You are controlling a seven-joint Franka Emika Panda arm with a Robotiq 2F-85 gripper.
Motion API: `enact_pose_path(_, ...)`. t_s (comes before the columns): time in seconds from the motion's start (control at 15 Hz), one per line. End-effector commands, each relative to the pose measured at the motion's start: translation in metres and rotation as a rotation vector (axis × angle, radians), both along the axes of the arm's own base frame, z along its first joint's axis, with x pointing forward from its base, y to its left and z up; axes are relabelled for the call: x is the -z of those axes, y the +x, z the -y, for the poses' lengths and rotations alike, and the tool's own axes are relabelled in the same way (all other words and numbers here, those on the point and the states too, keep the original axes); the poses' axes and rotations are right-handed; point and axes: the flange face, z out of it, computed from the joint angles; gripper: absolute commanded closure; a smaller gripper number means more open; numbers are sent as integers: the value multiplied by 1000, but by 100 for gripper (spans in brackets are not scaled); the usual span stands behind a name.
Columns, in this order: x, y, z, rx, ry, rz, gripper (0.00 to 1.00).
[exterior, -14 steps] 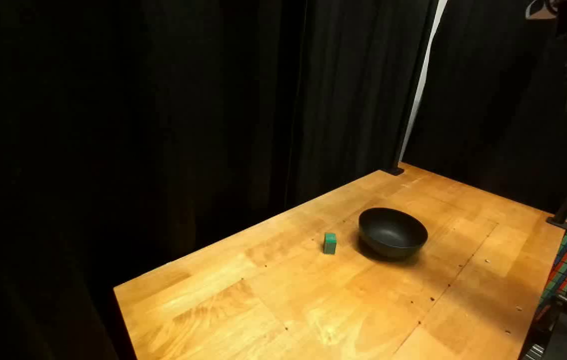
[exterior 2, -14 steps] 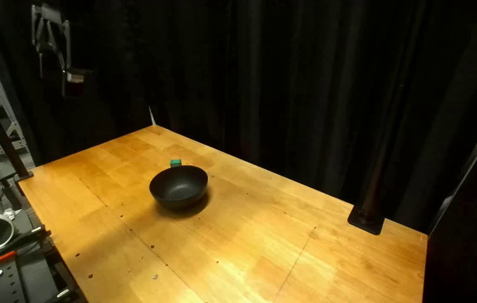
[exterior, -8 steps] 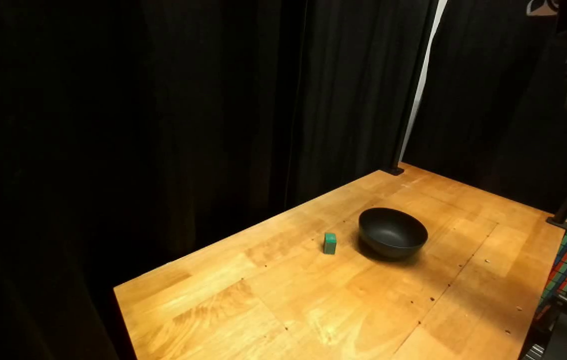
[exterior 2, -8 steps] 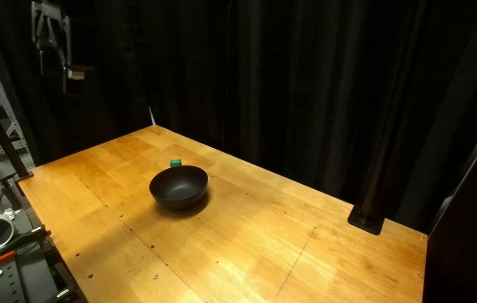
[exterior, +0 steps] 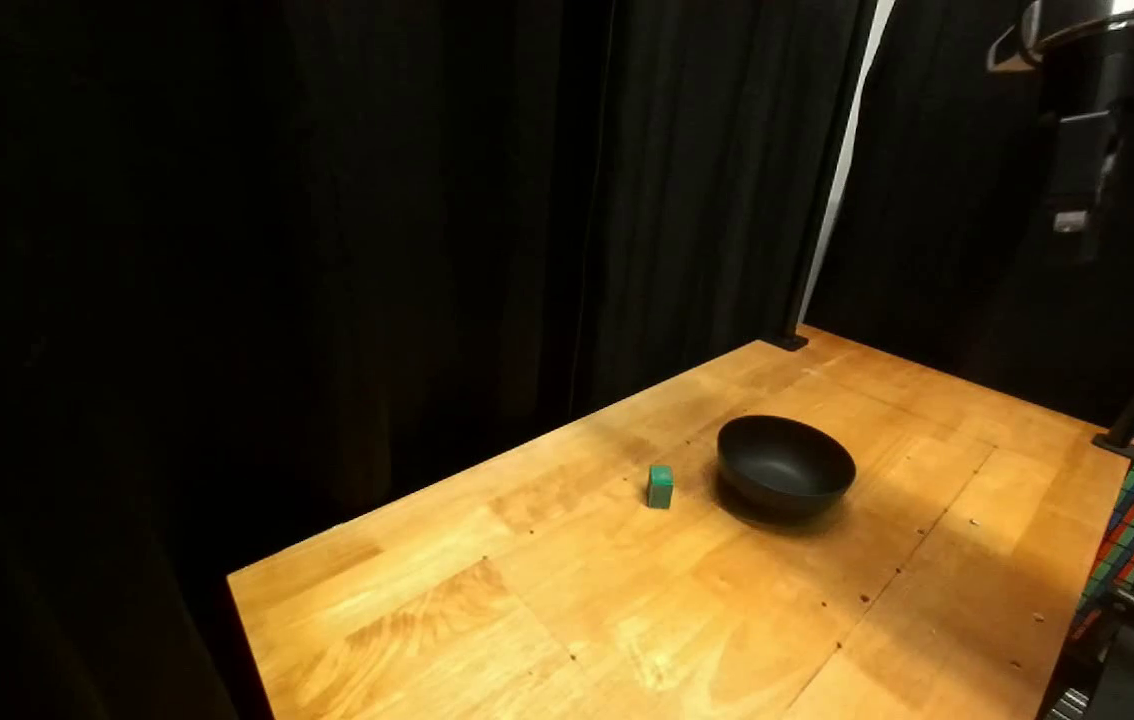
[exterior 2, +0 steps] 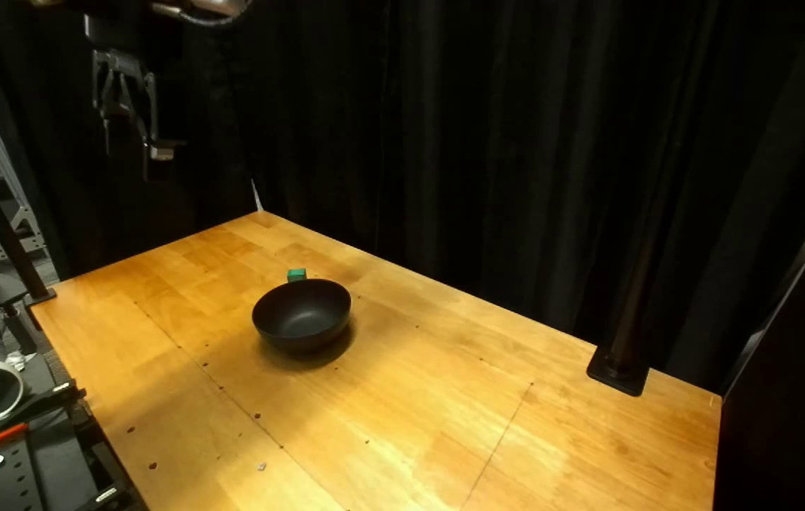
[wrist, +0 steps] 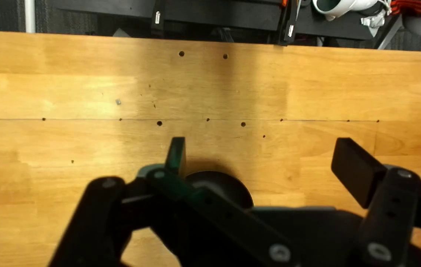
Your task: Put the green block in the black bowl
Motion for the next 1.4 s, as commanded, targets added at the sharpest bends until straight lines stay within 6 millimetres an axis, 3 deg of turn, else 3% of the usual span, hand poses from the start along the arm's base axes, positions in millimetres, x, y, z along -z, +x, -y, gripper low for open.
enact_pose_path(0.0, 48, 36, -67, -41, -48, -1, 0)
enact_pose_path(0.33, 124, 76, -151, -102, -75, 43, 0)
enact_pose_path(0.6, 173, 96, -189, -92, -48, 98, 0)
enact_pose_path(1.0, 232, 125, -213, -25, -30, 249, 0)
enact_pose_path(1.33, 255, 150, -222, -4, -9, 303, 0)
